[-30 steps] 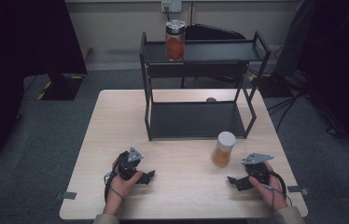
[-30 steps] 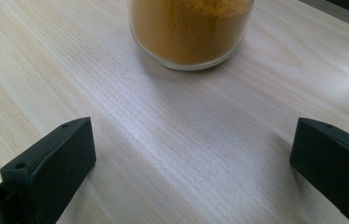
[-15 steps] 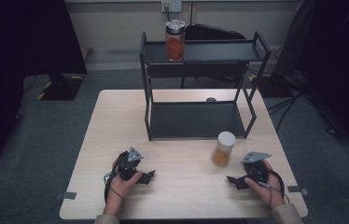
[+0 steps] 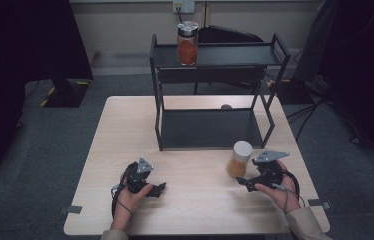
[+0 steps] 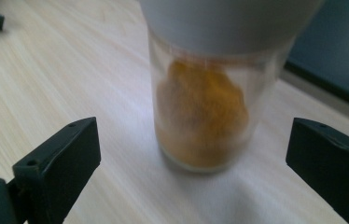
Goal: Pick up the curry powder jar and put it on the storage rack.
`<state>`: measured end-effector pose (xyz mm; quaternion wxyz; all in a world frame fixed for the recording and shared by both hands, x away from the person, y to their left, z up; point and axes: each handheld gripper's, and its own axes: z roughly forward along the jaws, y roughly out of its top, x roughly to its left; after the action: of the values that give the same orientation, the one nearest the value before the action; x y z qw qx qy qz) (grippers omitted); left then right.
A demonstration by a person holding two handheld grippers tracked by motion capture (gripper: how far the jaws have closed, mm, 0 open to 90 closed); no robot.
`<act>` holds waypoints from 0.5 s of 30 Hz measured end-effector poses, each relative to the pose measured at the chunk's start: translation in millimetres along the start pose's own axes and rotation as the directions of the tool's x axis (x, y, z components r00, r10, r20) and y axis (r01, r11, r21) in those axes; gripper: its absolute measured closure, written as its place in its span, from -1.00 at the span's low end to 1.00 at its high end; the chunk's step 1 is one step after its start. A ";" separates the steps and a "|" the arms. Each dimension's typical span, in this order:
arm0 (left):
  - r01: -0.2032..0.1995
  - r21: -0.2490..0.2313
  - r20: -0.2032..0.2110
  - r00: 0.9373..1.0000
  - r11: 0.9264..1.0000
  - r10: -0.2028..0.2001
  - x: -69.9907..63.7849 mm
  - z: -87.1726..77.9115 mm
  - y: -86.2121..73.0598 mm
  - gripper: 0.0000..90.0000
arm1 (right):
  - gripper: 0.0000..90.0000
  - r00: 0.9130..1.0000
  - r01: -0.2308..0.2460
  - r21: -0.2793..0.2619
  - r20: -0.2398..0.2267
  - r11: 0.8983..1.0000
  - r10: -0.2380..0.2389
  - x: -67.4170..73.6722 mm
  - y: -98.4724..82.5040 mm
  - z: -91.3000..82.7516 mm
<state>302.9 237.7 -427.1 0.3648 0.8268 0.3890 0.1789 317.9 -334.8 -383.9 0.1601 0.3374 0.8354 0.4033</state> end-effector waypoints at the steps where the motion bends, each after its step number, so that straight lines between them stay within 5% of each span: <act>1: 0.000 0.000 0.000 1.000 1.000 0.000 0.0 0.0 0.0 -1.00 | -0.92 1.000 -0.006 -0.012 -0.004 1.000 0.006 -0.5 1.5 0.0; 4: 0.000 0.000 0.000 1.000 1.000 0.000 0.0 0.0 -0.1 -1.00 | -0.82 0.999 -0.047 -0.052 -0.005 0.998 0.047 -1.6 4.6 1.3; 15: 0.001 -0.001 0.001 1.000 1.000 -0.001 0.3 -0.1 -0.2 -1.00 | -0.31 0.998 -0.014 -0.110 0.055 0.994 0.020 7.7 16.4 11.2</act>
<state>302.9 238.1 -427.2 0.3656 0.8265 0.3892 0.1786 325.5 -315.8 -378.0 0.1983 0.3466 0.8043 0.4402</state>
